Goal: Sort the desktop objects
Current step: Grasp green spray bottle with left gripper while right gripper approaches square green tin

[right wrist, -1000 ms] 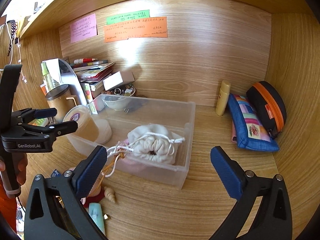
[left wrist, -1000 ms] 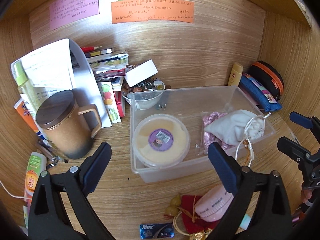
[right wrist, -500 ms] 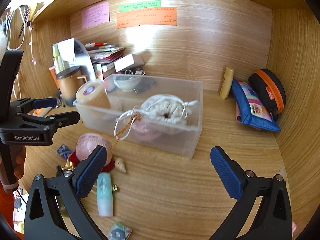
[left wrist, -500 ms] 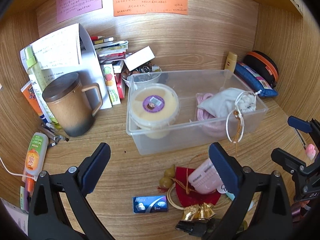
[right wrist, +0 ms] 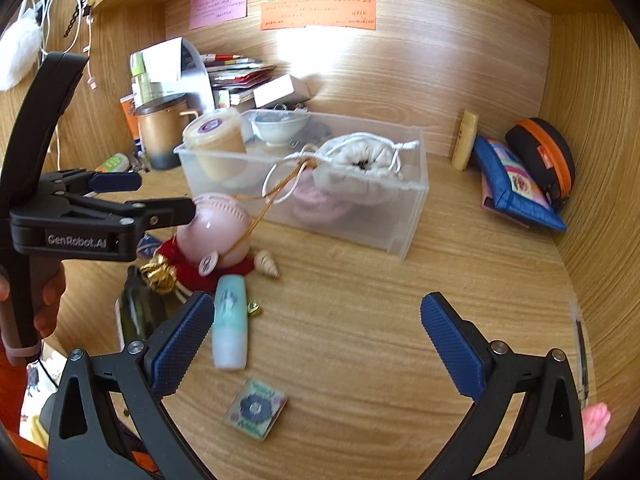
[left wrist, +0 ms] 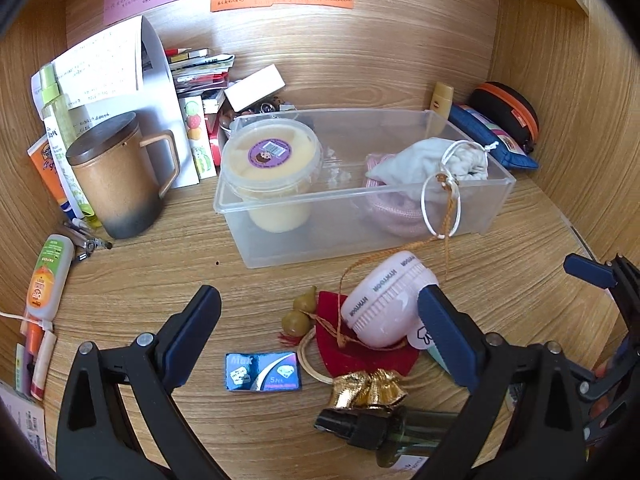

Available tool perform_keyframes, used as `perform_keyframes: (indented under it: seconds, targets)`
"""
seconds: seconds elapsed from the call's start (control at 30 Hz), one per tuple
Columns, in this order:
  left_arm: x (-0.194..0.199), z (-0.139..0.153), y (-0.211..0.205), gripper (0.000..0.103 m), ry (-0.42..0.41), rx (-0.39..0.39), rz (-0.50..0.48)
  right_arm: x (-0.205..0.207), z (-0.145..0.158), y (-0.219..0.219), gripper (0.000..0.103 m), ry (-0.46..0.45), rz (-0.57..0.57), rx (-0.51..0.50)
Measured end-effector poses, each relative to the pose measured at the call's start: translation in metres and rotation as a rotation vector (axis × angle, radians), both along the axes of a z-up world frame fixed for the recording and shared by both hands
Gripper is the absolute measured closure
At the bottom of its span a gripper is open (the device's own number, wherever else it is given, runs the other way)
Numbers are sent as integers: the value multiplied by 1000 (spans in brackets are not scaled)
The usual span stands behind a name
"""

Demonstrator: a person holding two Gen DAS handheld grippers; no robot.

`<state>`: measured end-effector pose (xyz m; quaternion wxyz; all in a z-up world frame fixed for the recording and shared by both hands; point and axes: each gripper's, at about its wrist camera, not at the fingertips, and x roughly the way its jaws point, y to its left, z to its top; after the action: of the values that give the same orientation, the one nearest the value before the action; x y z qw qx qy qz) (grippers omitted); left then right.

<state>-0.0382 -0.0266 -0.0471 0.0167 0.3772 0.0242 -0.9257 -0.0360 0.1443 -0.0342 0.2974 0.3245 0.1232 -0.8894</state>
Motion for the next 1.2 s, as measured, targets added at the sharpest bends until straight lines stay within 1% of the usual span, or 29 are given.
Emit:
perform_keyframes:
  seconds: [0.1, 0.23, 0.37, 0.57, 0.67, 0.73, 0.8, 0.9, 0.97, 1.0, 1.03, 1.1, 1.2]
  targets:
    - [9, -3, -2, 3, -4, 24, 10, 7, -5, 2, 0, -2, 9, 3]
    - [25, -8, -2, 3, -14, 34, 30, 13, -12, 2, 1, -16, 20, 10]
    - [41, -12, 2, 3, -20, 69, 33, 20, -18, 4, 1, -27, 34, 10]
    - [58, -18, 16, 3, -24, 69, 18, 25, -29, 8, 2, -49, 36, 11]
    - [60, -23, 21, 3, -33, 72, 16, 26, -34, 10, 8, -47, 32, 18]
    - [62, -27, 24, 3, -33, 82, 15, 28, -37, 9, 14, -47, 37, 30]
    - [63, -30, 26, 3, -39, 80, 17, 30, -40, 8, 18, -42, 40, 43]
    - [64, -35, 29, 3, -47, 80, 13, 33, -43, 7, 19, -31, 47, 54]
    - [64, -38, 30, 3, -52, 80, 14, 35, -44, 7, 25, -27, 51, 61]
    - [64, -40, 30, 3, -57, 82, 14, 35, -45, 7, 30, -27, 55, 58]
    - [64, -42, 30, 3, -60, 91, 15, 35, -45, 7, 33, -32, 58, 53]
    - [65, -45, 30, 3, -64, 99, 17, 36, -45, 8, 34, -29, 57, 49]
    - [68, -47, 31, 3, -52, 84, 19, 36, -45, 9, 40, -35, 60, 36]
